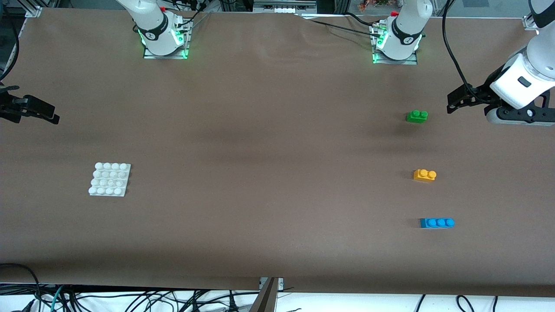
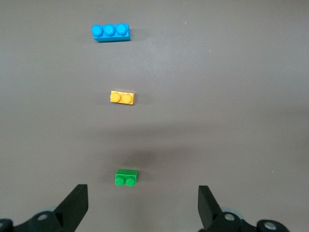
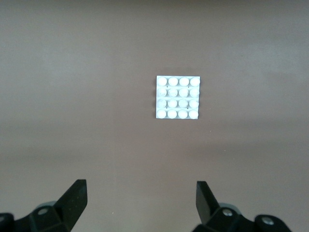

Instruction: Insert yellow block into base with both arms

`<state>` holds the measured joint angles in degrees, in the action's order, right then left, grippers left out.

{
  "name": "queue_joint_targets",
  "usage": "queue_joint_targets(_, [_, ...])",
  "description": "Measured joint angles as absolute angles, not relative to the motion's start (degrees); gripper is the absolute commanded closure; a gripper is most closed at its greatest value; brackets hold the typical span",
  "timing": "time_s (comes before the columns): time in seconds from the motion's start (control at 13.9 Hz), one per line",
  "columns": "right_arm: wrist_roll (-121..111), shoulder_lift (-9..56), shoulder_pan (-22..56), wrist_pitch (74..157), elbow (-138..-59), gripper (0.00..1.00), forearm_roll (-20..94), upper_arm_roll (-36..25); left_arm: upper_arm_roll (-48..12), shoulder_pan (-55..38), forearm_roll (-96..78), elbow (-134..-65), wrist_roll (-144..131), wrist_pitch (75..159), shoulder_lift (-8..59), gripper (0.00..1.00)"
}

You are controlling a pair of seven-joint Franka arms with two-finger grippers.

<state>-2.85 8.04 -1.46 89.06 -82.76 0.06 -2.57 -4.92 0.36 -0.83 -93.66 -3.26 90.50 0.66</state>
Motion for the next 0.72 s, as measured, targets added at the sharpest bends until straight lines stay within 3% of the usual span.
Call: queue_joint_targets(0.72, [-2.7,12.5,-2.0,89.0,-83.5,0.0,-0.5,-3.3,-5.0,0.0,-0.8,-92.9,-3.3,90.2,0.7,0.0])
